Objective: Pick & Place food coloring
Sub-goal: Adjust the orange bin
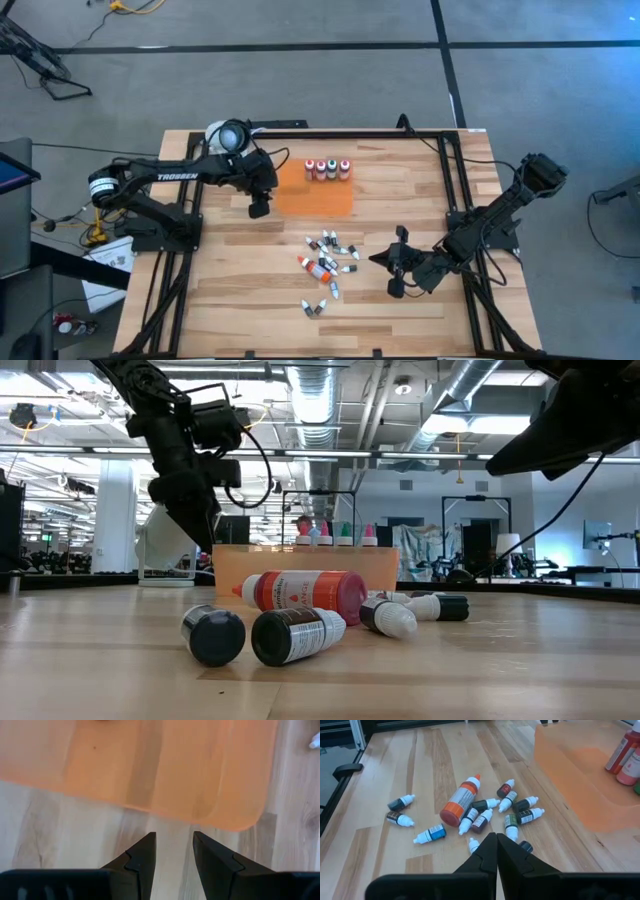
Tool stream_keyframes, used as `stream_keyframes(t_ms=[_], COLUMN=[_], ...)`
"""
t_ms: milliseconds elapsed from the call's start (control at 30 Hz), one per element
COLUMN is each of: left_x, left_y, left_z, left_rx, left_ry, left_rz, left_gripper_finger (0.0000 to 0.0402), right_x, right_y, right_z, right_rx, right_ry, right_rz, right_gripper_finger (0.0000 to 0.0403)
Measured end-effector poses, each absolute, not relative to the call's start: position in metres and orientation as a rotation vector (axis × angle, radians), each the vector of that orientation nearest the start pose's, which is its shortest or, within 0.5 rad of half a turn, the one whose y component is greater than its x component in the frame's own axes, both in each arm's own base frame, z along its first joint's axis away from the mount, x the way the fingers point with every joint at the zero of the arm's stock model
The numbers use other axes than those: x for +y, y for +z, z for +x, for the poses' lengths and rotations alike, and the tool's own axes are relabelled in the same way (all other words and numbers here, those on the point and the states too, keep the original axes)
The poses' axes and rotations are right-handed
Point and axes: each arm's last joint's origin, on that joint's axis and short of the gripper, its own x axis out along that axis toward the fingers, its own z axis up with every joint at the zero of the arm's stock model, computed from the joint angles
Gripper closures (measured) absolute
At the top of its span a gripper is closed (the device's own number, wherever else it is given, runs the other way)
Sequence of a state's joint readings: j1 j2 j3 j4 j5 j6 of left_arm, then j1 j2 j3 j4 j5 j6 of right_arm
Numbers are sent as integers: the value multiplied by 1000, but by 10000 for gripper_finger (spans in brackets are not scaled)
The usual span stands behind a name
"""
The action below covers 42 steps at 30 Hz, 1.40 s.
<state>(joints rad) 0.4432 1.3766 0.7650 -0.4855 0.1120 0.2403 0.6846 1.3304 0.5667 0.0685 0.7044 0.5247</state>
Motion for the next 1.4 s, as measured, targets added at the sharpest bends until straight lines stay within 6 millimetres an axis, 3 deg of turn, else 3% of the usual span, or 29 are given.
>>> stream_keyframes(t_ms=[1400], left_x=[90], left_y=[187], left_z=[234], left_rx=[1042], left_ry=[108], left_rz=[-72], left_gripper_finger=[277], right_x=[140], right_y=[176], right_z=[201], right_rx=[507], right_ry=[-155], right_rz=[68], right_gripper_finger=[402])
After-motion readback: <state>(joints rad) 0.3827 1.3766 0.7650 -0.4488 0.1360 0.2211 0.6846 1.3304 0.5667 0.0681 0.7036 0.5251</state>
